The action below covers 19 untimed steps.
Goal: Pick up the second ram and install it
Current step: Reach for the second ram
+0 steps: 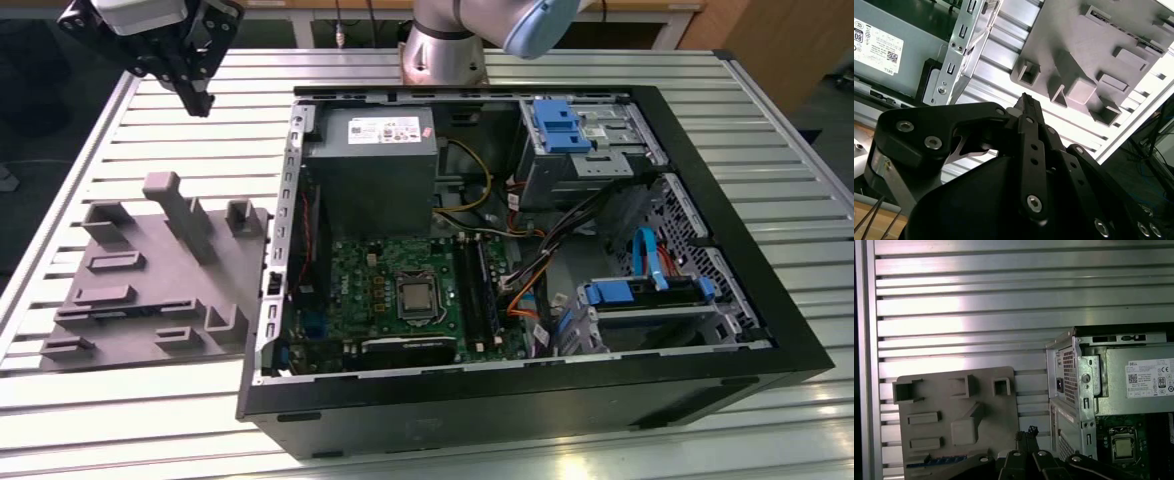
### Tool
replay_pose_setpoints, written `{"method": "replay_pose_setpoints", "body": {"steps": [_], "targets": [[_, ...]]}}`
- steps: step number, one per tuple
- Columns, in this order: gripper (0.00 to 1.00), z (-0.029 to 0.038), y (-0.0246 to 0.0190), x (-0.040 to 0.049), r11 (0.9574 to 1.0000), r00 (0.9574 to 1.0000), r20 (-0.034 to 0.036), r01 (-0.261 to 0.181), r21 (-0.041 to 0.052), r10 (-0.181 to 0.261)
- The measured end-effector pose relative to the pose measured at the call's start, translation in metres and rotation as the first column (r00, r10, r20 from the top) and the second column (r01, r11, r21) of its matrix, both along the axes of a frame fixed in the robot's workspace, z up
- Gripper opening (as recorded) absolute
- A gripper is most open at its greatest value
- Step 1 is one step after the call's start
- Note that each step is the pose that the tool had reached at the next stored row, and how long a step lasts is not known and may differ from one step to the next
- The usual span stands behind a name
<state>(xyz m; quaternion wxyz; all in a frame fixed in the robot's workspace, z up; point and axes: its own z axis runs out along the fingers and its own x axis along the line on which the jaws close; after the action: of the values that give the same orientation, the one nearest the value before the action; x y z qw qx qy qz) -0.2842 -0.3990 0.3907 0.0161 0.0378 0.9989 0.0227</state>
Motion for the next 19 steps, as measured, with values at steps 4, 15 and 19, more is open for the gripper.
{"method": "replay_pose_setpoints", "body": {"steps": [4,15,19], "targets": [[0.11,-0.0001,0.0000,-0.0016,1.0000,1.0000,0.0000,0.000,0.0000,0.000],[0.11,-0.0002,0.0000,-0.0066,1.0000,1.0000,0.0001,0.000,0.0001,0.000],[0.11,-0.0002,0.0000,-0.0087,1.0000,1.0000,0.0000,0.000,0.0001,0.000]]}}
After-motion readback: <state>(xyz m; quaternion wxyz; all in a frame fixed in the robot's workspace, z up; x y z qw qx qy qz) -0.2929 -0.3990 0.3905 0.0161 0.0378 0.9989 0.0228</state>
